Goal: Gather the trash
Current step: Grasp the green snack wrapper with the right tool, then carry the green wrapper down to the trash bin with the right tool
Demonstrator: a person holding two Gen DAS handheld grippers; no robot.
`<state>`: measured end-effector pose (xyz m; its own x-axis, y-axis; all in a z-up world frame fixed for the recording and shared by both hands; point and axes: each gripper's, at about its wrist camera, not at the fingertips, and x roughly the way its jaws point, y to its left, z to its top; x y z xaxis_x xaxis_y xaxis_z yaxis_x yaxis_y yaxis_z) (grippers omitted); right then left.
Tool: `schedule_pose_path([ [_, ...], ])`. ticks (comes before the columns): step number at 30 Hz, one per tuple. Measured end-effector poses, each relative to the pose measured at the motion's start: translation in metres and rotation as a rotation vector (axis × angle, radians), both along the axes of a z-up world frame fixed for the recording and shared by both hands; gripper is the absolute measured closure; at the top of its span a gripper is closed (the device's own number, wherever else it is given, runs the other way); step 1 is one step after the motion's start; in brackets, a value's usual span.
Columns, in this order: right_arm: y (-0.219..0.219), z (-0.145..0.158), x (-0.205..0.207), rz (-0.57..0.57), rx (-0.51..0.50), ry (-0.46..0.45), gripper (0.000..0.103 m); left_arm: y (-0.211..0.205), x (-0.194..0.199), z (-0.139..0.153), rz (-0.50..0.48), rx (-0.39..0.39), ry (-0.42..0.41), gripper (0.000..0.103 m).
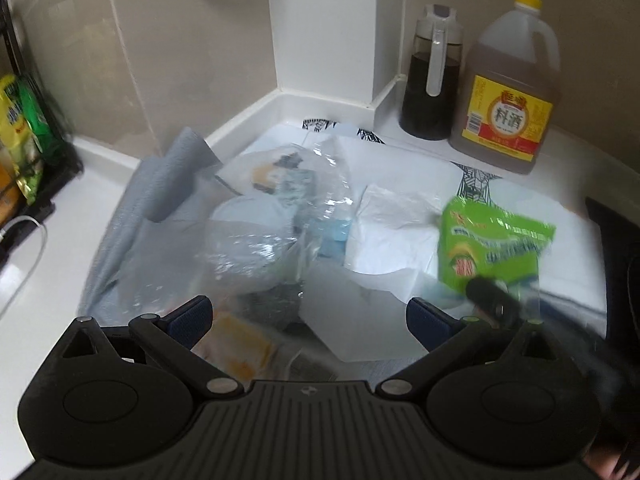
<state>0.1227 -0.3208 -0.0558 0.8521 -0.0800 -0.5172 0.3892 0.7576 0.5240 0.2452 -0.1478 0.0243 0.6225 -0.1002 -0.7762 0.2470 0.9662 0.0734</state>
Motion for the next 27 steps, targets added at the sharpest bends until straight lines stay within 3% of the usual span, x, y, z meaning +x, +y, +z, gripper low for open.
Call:
schedule_pose_path([
  [8,0.003,0.0,0.002,0.021,-0.022,0.016,0.004,0.002,0.02,-0.001,0.03,-0.113,0.105,0.0],
  [11,0.008,-0.001,0.004,0.053,-0.052,0.027,0.034,-0.002,0.029,-0.011,0.04,-0.093,0.15,0.0],
  [12,0.009,-0.003,0.005,0.066,-0.048,0.029,0.051,-0.004,0.033,-0.016,0.048,-0.074,0.166,0.0],
  [14,0.011,-0.003,0.005,0.076,-0.058,0.03,0.063,-0.002,0.04,-0.023,0.091,-0.066,0.174,0.003],
  [15,0.012,-0.003,0.005,0.076,-0.069,0.027,0.074,0.0,0.041,-0.024,0.126,-0.077,0.167,0.021],
  [16,0.012,-0.001,0.004,0.072,-0.081,0.02,0.079,0.005,0.042,-0.024,0.157,-0.097,0.17,0.053],
  [18,0.013,0.003,0.0,0.052,-0.109,-0.012,0.084,0.013,0.044,-0.023,0.18,-0.144,0.206,0.076],
  [21,0.012,0.01,-0.009,0.007,-0.137,-0.077,0.086,0.02,0.039,-0.013,0.171,-0.144,0.163,0.102],
  [27,0.006,0.018,-0.023,-0.068,-0.169,-0.185,0.086,0.038,0.017,0.024,0.146,-0.232,0.083,0.103],
])
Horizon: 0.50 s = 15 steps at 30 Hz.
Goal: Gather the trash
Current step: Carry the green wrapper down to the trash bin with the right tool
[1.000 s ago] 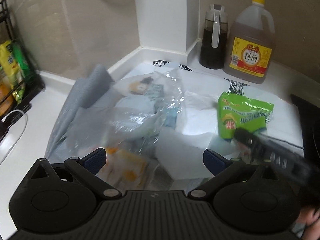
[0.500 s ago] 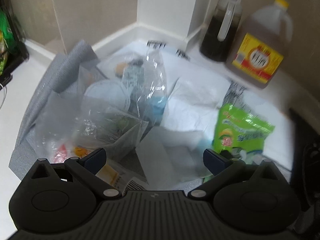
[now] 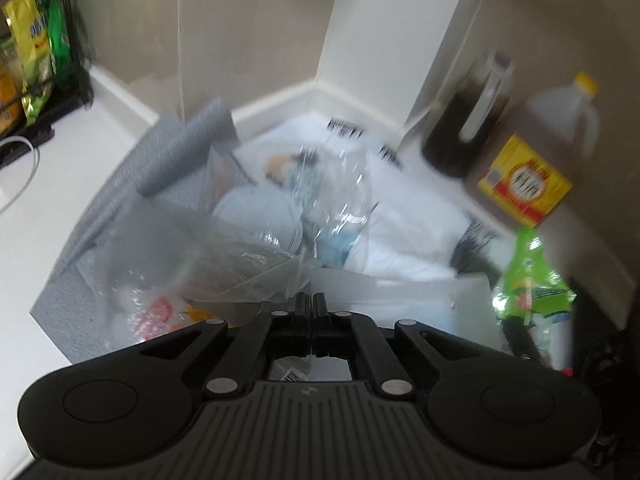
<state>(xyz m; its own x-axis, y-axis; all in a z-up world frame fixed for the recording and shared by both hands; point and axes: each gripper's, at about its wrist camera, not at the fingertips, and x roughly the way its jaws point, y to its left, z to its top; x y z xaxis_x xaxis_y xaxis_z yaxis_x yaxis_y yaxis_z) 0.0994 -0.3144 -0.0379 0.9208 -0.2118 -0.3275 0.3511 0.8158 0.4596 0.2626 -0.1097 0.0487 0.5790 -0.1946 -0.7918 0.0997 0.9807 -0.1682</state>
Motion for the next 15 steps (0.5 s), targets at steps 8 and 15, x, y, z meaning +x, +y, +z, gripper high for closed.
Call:
schedule_pose_path([
  [8,0.003,0.001,-0.002,0.029,-0.021,-0.018,0.086,0.052,-0.077,0.054,-0.027,-0.054,-0.145,0.103],
  [15,0.022,0.008,-0.009,0.092,-0.098,-0.093,0.086,0.143,-0.164,0.054,0.064,-0.064,-0.141,0.103],
])
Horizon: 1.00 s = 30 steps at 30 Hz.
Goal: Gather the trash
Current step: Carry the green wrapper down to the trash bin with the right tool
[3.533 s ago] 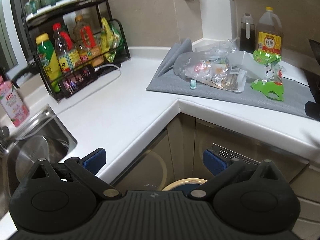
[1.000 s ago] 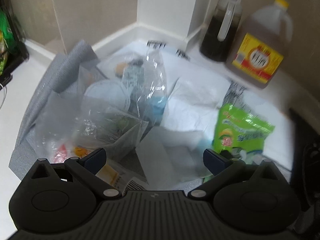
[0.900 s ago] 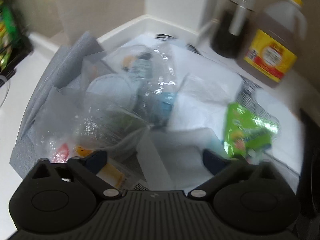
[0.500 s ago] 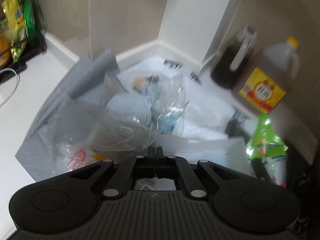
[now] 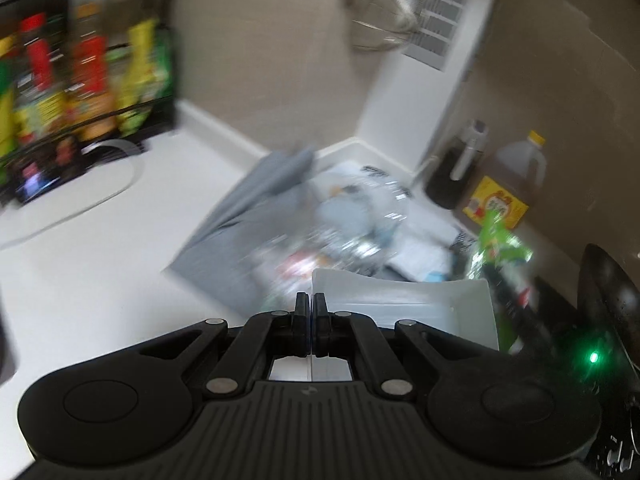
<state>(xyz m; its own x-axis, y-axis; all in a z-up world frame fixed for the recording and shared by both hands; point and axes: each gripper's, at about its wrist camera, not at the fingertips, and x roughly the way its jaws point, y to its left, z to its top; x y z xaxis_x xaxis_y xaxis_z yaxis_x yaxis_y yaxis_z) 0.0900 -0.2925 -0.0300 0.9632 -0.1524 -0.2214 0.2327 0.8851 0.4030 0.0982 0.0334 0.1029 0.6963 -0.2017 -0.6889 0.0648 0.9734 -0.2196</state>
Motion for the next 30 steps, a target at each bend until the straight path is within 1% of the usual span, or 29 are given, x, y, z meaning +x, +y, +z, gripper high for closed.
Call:
schedule_pose_path([
  [2,0.008,0.005,-0.008,0.015,-0.011,-0.016,0.086,0.029,-0.027,-0.005,0.032,0.0,0.013,0.103],
  [4,0.023,0.014,-0.024,0.032,-0.01,-0.026,0.086,0.055,-0.053,-0.013,0.065,0.015,0.018,0.103],
  [6,0.044,0.029,-0.047,0.092,-0.022,-0.05,0.086,0.076,-0.075,-0.026,0.1,0.042,0.034,0.103],
  [8,0.07,0.042,-0.075,0.167,-0.039,-0.075,0.086,0.093,-0.094,-0.043,0.117,0.052,0.067,0.103],
  [11,0.111,0.053,-0.113,0.285,-0.063,-0.072,0.086,0.107,-0.12,-0.072,0.127,0.055,0.1,0.103],
  [14,0.148,0.048,-0.143,0.391,-0.065,-0.02,0.086,0.113,-0.144,-0.102,0.134,0.066,0.129,0.103],
  [18,0.188,0.028,-0.17,0.463,-0.076,0.102,0.086,0.117,-0.169,-0.139,0.124,0.046,0.171,0.103],
  [20,0.204,0.015,-0.179,0.471,-0.104,0.177,0.086,0.118,-0.179,-0.154,0.128,0.047,0.17,0.103],
  [23,0.22,0.002,-0.191,0.461,-0.131,0.256,0.086,0.117,-0.187,-0.167,0.128,0.052,0.158,0.103],
  [27,0.232,-0.006,-0.197,0.439,-0.165,0.321,0.086,0.115,-0.189,-0.176,0.116,0.033,0.152,0.103],
  [30,0.238,-0.012,-0.191,0.431,-0.165,0.372,0.086,0.117,-0.187,-0.18,0.116,0.029,0.15,0.103],
])
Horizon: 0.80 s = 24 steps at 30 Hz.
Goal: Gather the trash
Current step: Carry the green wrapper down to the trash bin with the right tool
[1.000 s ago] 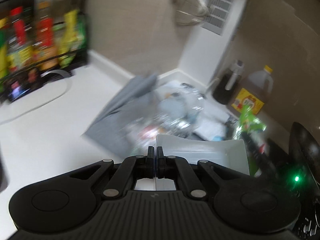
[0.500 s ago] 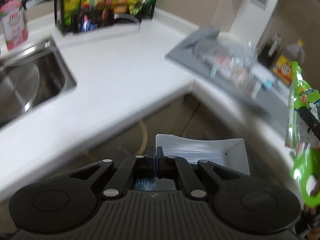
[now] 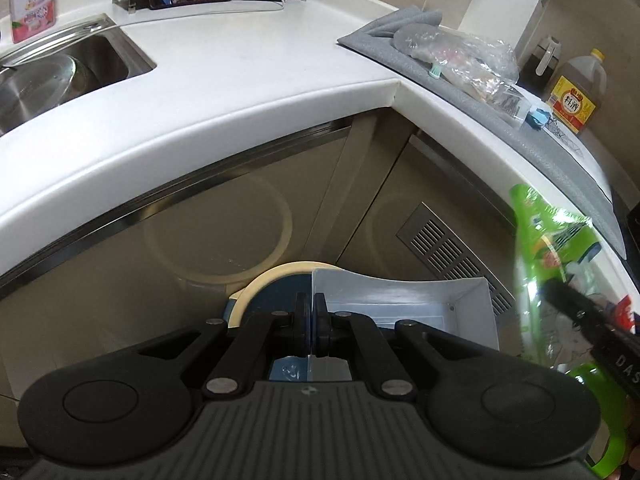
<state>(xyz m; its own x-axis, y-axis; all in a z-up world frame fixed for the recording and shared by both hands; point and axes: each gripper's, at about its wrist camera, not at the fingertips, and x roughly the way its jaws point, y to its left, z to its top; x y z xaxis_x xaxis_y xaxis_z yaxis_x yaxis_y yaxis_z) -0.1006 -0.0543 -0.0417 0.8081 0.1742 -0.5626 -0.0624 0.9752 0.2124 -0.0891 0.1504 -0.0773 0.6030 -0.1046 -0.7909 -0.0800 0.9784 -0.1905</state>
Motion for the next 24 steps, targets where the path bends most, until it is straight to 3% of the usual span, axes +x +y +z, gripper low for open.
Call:
schedule_pose_path([
  [12,0.017,-0.025,0.029,0.013,-0.035,0.132,0.086,0.006,0.01,-0.021,0.01,-0.016,0.032,0.103],
  [24,0.035,-0.084,0.069,0.05,-0.074,0.291,0.086,-0.005,0.042,-0.074,-0.014,0.019,0.136,0.103],
])
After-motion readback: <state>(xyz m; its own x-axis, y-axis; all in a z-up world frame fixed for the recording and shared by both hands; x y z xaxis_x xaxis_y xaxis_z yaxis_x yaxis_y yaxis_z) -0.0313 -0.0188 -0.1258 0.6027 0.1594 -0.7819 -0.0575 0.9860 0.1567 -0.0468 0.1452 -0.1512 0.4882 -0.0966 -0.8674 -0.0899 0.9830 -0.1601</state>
